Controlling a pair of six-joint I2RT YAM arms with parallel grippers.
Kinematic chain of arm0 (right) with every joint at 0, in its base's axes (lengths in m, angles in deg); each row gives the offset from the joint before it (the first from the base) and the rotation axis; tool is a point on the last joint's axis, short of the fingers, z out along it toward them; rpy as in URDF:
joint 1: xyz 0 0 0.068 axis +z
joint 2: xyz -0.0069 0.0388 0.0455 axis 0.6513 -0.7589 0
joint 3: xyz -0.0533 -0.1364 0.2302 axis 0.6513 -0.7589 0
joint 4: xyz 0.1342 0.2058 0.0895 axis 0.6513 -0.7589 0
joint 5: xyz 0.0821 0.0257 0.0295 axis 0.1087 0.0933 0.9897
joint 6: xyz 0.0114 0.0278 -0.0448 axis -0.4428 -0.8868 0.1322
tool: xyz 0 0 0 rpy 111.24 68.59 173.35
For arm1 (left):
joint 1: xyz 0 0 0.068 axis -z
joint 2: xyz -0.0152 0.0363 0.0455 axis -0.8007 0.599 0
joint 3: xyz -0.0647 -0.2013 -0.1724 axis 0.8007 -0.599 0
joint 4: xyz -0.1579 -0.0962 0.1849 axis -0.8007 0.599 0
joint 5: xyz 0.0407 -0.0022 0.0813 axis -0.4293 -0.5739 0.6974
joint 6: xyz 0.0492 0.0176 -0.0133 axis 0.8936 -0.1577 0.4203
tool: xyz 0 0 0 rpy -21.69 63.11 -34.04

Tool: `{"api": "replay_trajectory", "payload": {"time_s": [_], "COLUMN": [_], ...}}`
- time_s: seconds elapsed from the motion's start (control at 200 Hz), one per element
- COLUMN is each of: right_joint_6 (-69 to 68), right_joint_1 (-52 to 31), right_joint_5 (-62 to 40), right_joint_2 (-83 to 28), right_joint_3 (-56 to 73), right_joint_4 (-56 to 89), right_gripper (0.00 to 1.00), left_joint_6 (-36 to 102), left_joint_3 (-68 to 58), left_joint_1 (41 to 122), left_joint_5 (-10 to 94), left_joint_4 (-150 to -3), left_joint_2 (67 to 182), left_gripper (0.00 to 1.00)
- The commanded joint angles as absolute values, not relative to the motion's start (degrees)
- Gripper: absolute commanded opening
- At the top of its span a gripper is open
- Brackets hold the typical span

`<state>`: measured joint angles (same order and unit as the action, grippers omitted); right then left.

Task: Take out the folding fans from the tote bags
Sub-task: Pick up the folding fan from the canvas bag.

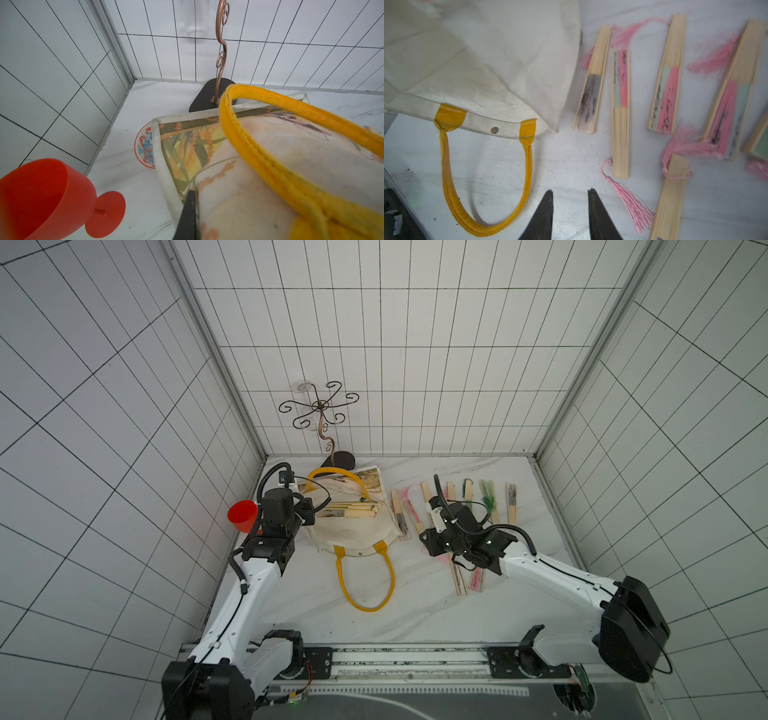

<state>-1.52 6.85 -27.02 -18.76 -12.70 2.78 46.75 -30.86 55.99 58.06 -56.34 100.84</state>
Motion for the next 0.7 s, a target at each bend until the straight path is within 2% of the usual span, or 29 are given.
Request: {"api": "replay_trajectory", "payload": {"time_s": [0.0, 0.095, 0.225, 0.47, 0.695], "right_joint_6": [6.69, 11.4, 15.95, 21.37, 22.6], "right_joint_1": [14.1, 19.51, 22.0, 21.53, 17.68], "right_joint_5": [-38.02, -43.43, -46.53, -47.79, -46.39], "right_joint_2": [-23.6, -29.42, -38.43, -50.59, -56.16], "right_joint_3": [-4.04, 0.87, 7.47, 16.52, 21.33], "right_joint_4": [1.99, 1.67, 1.05, 2.89, 3.73], "right_gripper": [0.3, 0.31, 0.31, 0.37, 0.4], "left_joint_6": [46.7, 46.7, 46.62, 46.7, 46.87], "left_joint_3": [-28.39, -28.27, -27.99, -27.69, -27.78], "left_joint_1": [55.78, 55.75, 55.75, 55.75, 55.74], "left_joint_5": [56.21, 55.77, 54.73, 53.14, 53.3], "left_joint_4": [-58.9, -58.85, -58.66, -58.2, -58.02], "left_joint_2": [100.27, 100.34, 100.82, 101.5, 101.15], "left_gripper": [0.0, 0.0, 0.0, 0.0, 0.0]}}
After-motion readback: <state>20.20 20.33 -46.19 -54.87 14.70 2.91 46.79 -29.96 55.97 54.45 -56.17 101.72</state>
